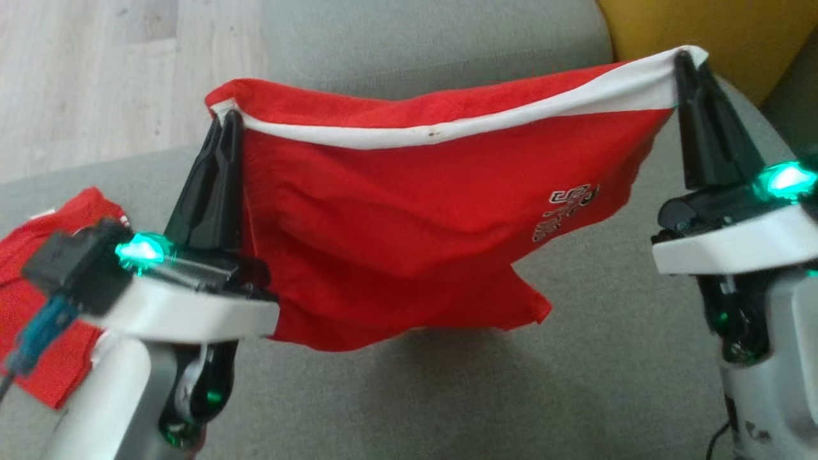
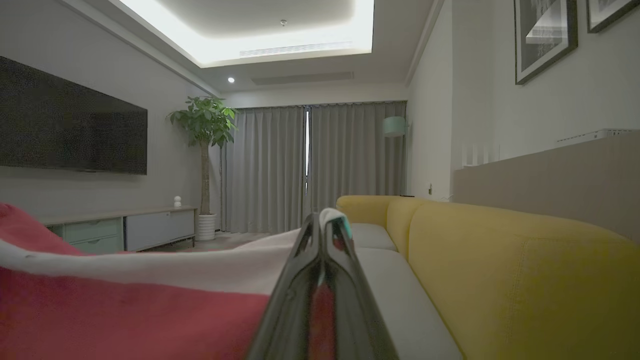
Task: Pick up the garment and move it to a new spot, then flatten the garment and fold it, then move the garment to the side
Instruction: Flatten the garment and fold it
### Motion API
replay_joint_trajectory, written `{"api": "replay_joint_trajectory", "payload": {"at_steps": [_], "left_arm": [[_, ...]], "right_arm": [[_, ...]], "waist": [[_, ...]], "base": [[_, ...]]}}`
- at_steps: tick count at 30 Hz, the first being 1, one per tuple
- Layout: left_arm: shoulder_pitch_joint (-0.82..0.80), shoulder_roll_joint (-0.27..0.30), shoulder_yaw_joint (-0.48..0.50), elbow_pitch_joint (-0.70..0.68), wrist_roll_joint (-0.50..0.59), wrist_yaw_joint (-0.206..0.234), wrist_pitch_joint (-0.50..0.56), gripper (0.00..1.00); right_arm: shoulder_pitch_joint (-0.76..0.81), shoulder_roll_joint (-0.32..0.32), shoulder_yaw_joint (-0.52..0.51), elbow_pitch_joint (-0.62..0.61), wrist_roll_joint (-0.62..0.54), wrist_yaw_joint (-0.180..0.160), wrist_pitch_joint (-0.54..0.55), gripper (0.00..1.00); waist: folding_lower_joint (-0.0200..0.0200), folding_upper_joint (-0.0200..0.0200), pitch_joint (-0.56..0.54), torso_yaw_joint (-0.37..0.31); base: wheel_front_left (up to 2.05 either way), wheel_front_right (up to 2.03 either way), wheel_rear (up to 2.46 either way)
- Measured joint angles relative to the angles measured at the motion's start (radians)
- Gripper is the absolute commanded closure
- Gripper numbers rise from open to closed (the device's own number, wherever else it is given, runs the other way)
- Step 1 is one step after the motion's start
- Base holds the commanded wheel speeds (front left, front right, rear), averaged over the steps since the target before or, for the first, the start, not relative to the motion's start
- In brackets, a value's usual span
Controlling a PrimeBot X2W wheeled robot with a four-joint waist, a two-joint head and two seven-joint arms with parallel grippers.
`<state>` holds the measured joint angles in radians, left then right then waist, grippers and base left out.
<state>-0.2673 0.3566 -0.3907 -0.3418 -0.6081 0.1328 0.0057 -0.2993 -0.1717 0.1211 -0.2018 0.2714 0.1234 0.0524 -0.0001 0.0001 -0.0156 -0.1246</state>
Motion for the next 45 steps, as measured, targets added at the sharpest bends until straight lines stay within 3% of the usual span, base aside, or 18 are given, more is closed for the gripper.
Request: {"api": "replay_joint_trajectory", "payload": {"at_steps": [5, 12, 15, 23, 30, 35, 45], "left_arm": [[-0.132, -0.001, -0.003, 0.130, -0.046, -0.058, 0.052, 1.00], [-0.555, -0.042, 0.002, 0.477, -0.066, -0.172, 0.067, 1.00], [-0.738, -0.074, 0.005, 0.628, -0.057, -0.208, 0.018, 1.00], [-1.010, -0.119, 0.003, 0.880, -0.033, -0.255, -0.156, 1.00], [-0.902, -0.155, -0.092, 0.995, -0.084, -0.259, -0.229, 1.00], [-0.713, -0.153, -0.192, 1.000, -0.158, -0.265, -0.241, 1.00], [-0.366, -0.090, -0.344, 0.906, -0.222, -0.265, -0.254, 1.00]], "right_arm": [[-0.116, -0.016, 0.023, 0.138, 0.006, 0.000, 0.020, 1.00], [-0.535, -0.042, 0.045, 0.475, 0.037, 0.000, -0.042, 1.00], [-0.715, -0.045, 0.055, 0.625, 0.023, 0.000, -0.128, 1.00], [-0.946, -0.047, 0.034, 0.878, -0.020, 0.001, -0.291, 1.00], [-0.841, -0.049, 0.126, 1.040, 0.064, 0.001, -0.300, 1.00], [-0.697, -0.090, 0.253, 1.105, 0.174, 0.001, -0.211, 1.00], [-0.473, -0.272, 0.502, 0.955, 0.398, 0.001, -0.026, 1.00]], "waist": [[0.0000, 0.0000, 0.058, -0.008], [0.0005, 0.0000, 0.215, -0.013], [0.0006, -0.0001, 0.286, -0.016], [0.0005, -0.0001, 0.389, -0.015], [0.0002, -0.0001, 0.397, 0.014], [0.0002, -0.0001, 0.379, 0.032], [-0.0002, 0.0000, 0.282, 0.061]], "base": [[0.00, 0.00, 0.00], [0.00, 0.00, 0.00], [0.00, 0.00, 0.00], [0.00, 0.00, 0.00], [0.00, 0.00, 0.00], [0.00, 0.00, 0.00], [0.00, 0.00, 0.00]]}}
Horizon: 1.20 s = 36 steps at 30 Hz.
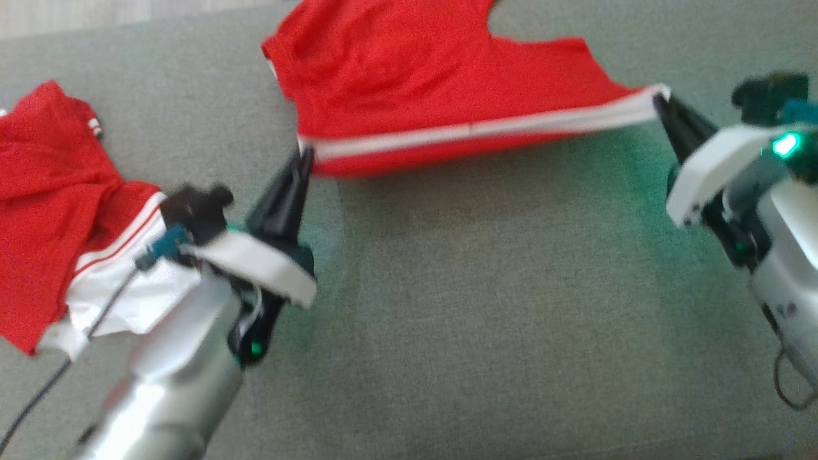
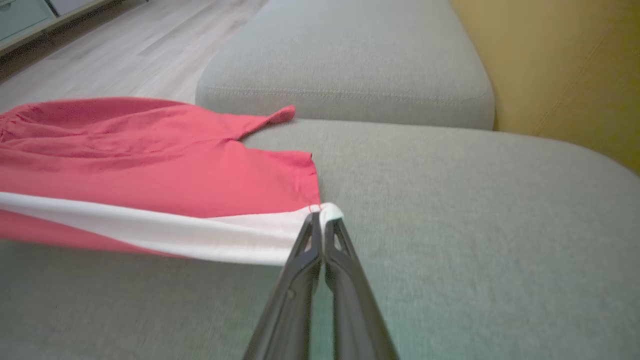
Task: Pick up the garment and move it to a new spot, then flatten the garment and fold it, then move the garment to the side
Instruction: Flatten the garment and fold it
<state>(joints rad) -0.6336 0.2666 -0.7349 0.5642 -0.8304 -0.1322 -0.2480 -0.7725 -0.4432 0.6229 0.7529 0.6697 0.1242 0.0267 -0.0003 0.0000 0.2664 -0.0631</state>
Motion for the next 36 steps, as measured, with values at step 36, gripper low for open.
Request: {"api": "replay_joint_trajectory", "payload": {"at_steps": [36], "left_arm": [[0.421, 0.089, 0.023, -0.444, 0.049, 0.172, 0.019, 1.00]], "right_arm": [[0.439, -0.178, -0.153, -0.481, 0.038, 0.000, 0.177, 1.00]], "waist": [[0.0003, 0.0000, -0.189, -0.022]], "base": [[0.00, 0.00, 0.00]]}}
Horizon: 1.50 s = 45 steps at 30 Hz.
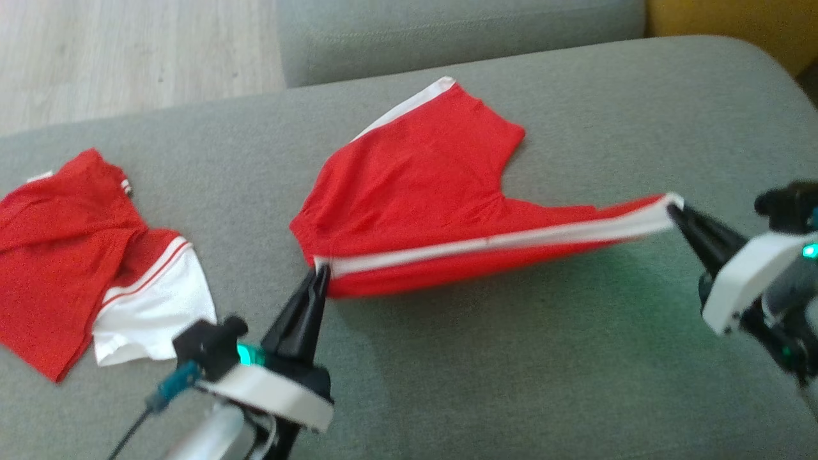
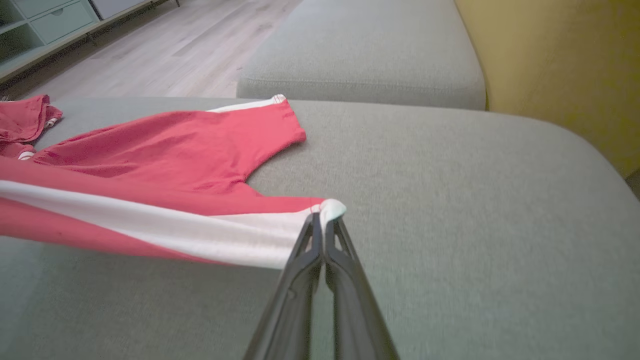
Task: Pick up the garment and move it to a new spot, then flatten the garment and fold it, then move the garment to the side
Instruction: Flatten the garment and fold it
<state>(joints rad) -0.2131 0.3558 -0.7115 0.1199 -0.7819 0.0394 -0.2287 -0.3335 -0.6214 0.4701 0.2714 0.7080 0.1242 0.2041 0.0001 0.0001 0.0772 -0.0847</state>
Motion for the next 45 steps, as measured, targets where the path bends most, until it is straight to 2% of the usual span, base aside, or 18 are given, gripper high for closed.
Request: {"api": "replay_joint_trajectory", "payload": {"at_steps": [5, 11, 22, 30, 41, 42, 43, 45], "left_arm": [[-0.082, -0.008, 0.004, 0.025, 0.004, 0.001, 0.013, 1.00], [-0.171, -0.040, 0.005, 0.093, 0.009, -0.006, 0.028, 1.00], [-0.355, -0.120, 0.004, 0.239, 0.012, -0.032, 0.052, 1.00], [-0.469, -0.172, 0.004, 0.323, 0.026, -0.050, 0.051, 1.00], [-0.567, -0.251, -0.001, 0.453, 0.043, -0.090, 0.014, 1.00], [-0.572, -0.255, -0.002, 0.462, 0.043, -0.093, 0.008, 1.00], [-0.577, -0.259, -0.002, 0.473, 0.043, -0.094, 0.007, 1.00], [-0.585, -0.268, -0.003, 0.492, 0.043, -0.099, 0.007, 0.04]], "right_arm": [[-0.087, 0.041, -0.047, 0.019, -0.082, 0.000, 0.001, 1.00], [-0.208, 0.075, -0.042, 0.091, -0.152, 0.000, 0.013, 1.00], [-0.476, 0.093, 0.030, 0.298, -0.231, 0.000, -0.053, 1.00], [-0.666, 0.100, 0.107, 0.412, -0.234, 0.000, -0.086, 1.00], [-0.819, 0.109, 0.226, 0.590, -0.241, 0.000, -0.135, 1.00], [-0.829, 0.110, 0.237, 0.606, -0.241, 0.000, -0.140, 0.82], [-0.837, 0.112, 0.247, 0.619, -0.242, 0.000, -0.152, 0.00], [-0.849, 0.119, 0.264, 0.649, -0.239, 0.000, -0.164, 0.00]], "waist": [[0.0001, 0.0000, 0.032, 0.028], [0.0001, 0.0000, 0.078, 0.065], [0.0001, 0.0000, 0.190, 0.130], [0.0002, 0.0000, 0.286, 0.182], [0.0000, -0.0001, 0.395, 0.283], [0.0000, -0.0001, 0.400, 0.290], [0.0001, -0.0001, 0.405, 0.295], [0.0001, -0.0001, 0.411, 0.302]], "base": [[0.00, 0.00, 0.00], [0.00, 0.00, 0.00], [0.00, 0.00, 0.00], [0.00, 0.00, 0.00], [0.00, 0.00, 0.00], [0.00, 0.00, 0.00], [0.00, 0.00, 0.00], [0.00, 0.00, 0.00]]}}
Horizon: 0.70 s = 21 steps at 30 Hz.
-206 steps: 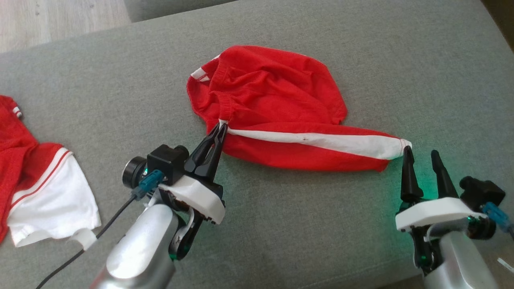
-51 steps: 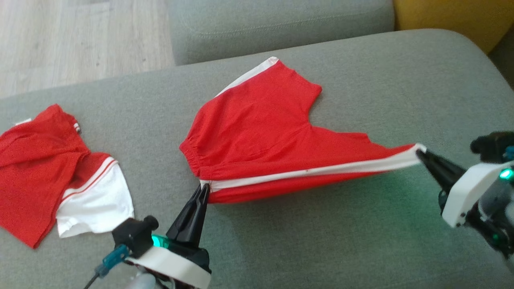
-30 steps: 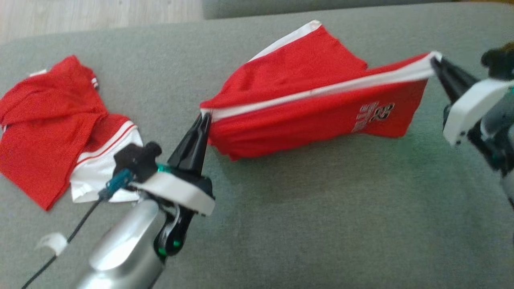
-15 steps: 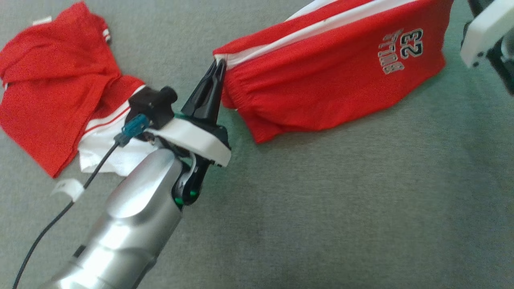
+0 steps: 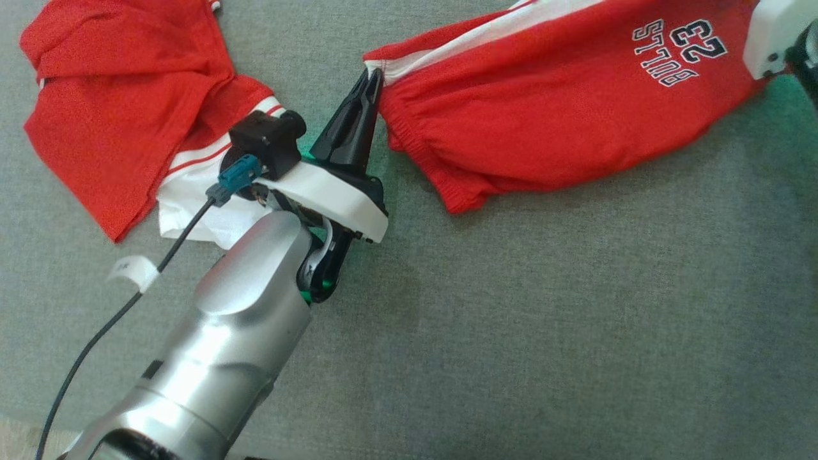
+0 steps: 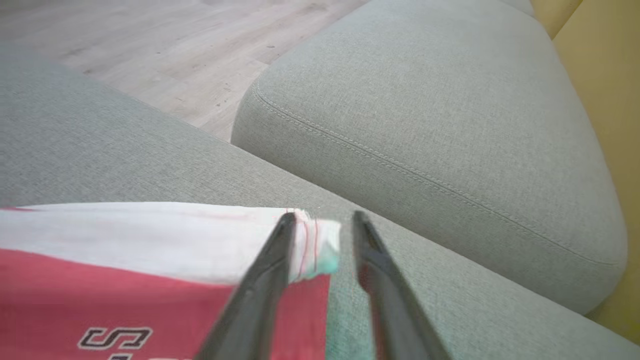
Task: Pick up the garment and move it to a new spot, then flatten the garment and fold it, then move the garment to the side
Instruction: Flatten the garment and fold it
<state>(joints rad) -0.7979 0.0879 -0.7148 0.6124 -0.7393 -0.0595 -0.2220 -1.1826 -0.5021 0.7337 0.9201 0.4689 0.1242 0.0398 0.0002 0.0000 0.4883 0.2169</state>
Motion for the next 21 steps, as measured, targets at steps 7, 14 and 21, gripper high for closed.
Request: {"api": "replay_joint_trajectory", "payload": {"at_steps": [7, 14, 21], "left_arm": [[-0.002, -0.004, 0.003, 0.065, 0.000, -0.002, -0.011, 0.00], [0.021, 0.011, 0.070, 0.079, -0.002, 0.013, -0.027, 0.00], [0.130, 0.056, 0.204, -0.064, 0.036, 0.052, -0.028, 0.00]], "right_arm": [[-0.001, 0.023, 0.022, 0.070, 0.054, 0.000, -0.085, 0.00], [0.006, 0.039, 0.016, 0.083, 0.145, 0.000, -0.206, 0.00], [0.068, 0.074, -0.039, 0.047, 0.202, 0.000, -0.280, 0.00]], "waist": [[-0.0002, 0.0000, -0.032, -0.017], [-0.0003, 0.0001, -0.123, -0.068], [-0.0004, 0.0001, -0.226, -0.124]], "base": [[0.00, 0.00, 0.00], [0.00, 0.00, 0.00], [0.00, 0.00, 0.00]]}}
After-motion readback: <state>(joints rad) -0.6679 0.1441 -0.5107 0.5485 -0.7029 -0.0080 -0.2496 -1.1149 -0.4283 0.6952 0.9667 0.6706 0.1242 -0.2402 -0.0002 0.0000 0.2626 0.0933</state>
